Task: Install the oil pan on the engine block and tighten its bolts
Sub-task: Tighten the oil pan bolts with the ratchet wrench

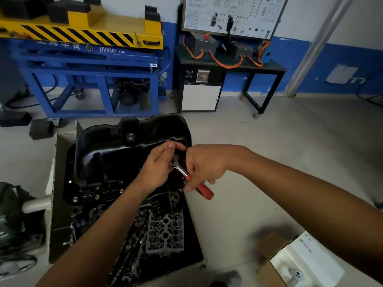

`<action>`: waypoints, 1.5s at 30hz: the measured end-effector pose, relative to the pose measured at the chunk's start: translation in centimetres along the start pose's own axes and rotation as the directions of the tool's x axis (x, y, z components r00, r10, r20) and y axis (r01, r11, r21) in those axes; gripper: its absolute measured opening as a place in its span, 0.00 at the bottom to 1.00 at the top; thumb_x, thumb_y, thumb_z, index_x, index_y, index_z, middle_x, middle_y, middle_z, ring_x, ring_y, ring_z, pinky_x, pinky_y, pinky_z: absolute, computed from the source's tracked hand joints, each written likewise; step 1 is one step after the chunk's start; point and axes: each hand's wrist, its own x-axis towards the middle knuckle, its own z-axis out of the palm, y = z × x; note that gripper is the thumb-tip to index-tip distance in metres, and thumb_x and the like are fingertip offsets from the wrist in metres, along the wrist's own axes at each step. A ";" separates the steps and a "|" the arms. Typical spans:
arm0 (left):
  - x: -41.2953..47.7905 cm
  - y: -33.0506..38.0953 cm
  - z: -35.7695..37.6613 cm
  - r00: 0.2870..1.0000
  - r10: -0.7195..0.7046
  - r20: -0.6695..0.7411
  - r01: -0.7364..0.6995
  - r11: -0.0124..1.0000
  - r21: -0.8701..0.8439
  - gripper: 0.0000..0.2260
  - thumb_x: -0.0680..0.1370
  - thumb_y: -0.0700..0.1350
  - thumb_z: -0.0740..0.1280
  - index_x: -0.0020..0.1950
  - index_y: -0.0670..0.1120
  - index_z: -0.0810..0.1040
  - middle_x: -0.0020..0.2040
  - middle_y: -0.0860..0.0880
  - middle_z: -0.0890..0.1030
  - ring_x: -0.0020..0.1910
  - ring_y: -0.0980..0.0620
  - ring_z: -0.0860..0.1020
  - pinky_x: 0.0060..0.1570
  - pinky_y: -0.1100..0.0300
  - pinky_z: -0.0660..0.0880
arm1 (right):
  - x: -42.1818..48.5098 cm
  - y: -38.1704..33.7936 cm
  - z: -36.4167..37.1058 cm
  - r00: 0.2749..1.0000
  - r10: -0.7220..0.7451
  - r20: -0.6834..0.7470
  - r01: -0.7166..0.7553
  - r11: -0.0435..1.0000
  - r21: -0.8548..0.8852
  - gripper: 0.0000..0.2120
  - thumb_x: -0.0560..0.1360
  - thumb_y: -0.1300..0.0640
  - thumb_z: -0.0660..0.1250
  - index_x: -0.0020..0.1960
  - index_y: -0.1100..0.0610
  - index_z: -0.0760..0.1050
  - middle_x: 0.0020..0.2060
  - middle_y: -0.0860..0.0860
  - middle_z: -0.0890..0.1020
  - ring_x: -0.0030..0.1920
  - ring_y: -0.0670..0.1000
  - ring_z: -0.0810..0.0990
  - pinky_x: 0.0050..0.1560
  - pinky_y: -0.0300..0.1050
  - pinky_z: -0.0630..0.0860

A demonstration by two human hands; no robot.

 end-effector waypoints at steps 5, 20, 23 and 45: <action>0.1 0.2 0.3 0.997 -0.059 0.043 0.059 0.998 -0.015 0.17 0.87 0.43 0.52 0.56 0.43 0.80 0.29 0.56 0.76 0.28 0.62 0.73 0.31 0.69 0.70 | -0.2 1.1 -1.6 0.971 0.033 -0.236 -0.110 0.940 -0.322 0.19 0.71 0.52 0.77 0.29 0.54 0.71 0.26 0.50 0.75 0.27 0.49 0.72 0.27 0.41 0.68; 0.2 0.3 0.5 0.992 -0.067 -0.104 0.066 0.998 -0.017 0.13 0.84 0.48 0.60 0.51 0.45 0.82 0.35 0.45 0.75 0.35 0.52 0.72 0.38 0.58 0.71 | -0.9 1.2 0.3 0.928 -0.103 -0.359 0.016 0.971 -0.237 0.23 0.77 0.51 0.68 0.25 0.54 0.70 0.21 0.52 0.73 0.25 0.52 0.71 0.30 0.46 0.70; 0.4 0.3 1.0 0.996 -0.011 -0.089 0.018 0.997 0.074 0.15 0.85 0.47 0.60 0.49 0.40 0.81 0.39 0.36 0.78 0.39 0.42 0.76 0.45 0.48 0.74 | -0.8 -0.3 1.8 0.963 -0.134 -0.234 0.113 0.988 -0.104 0.22 0.79 0.52 0.67 0.29 0.62 0.77 0.25 0.54 0.79 0.26 0.50 0.73 0.34 0.45 0.74; 0.0 0.9 1.0 0.988 -0.044 0.151 0.048 0.999 -0.025 0.14 0.86 0.41 0.54 0.65 0.42 0.76 0.28 0.54 0.63 0.27 0.58 0.61 0.30 0.66 0.60 | 0.8 1.9 -1.0 0.887 -0.136 -0.442 -0.173 0.789 -0.589 0.19 0.78 0.59 0.64 0.32 0.51 0.61 0.32 0.48 0.64 0.28 0.49 0.64 0.27 0.44 0.56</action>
